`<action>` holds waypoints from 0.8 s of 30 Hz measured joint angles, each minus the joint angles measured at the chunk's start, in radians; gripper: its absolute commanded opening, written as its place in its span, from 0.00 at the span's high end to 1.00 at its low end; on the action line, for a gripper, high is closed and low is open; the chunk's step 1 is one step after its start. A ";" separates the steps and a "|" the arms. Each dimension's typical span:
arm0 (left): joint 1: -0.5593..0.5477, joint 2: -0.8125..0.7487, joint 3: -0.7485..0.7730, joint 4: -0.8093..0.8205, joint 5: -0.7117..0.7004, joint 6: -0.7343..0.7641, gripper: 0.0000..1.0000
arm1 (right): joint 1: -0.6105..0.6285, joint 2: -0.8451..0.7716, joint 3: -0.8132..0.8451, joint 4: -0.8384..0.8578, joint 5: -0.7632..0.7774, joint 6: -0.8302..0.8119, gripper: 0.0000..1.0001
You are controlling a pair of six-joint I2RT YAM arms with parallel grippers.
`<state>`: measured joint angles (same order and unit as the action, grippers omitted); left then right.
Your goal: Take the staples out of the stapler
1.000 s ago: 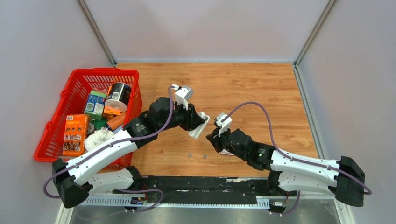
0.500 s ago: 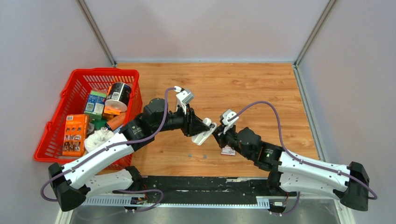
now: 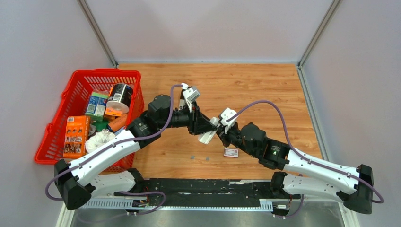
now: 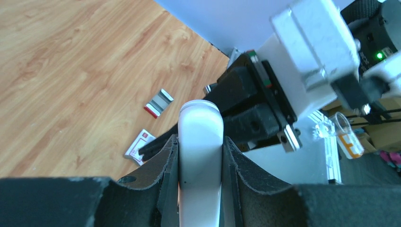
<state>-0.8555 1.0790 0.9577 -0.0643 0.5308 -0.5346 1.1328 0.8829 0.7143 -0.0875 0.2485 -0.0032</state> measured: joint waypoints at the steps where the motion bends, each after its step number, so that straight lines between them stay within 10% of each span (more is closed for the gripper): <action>1: 0.000 0.006 0.010 -0.003 -0.006 0.008 1.00 | -0.003 0.011 0.013 -0.019 -0.004 -0.011 1.00; 24: -0.122 0.118 0.130 -0.205 -0.467 0.193 1.00 | 0.014 -0.145 0.011 -0.129 0.075 0.041 0.99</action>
<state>-0.9775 1.1969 1.0878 -0.2691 0.0643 -0.3420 1.1469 0.7376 0.7254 -0.2169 0.3233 0.0380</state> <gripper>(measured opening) 0.379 0.004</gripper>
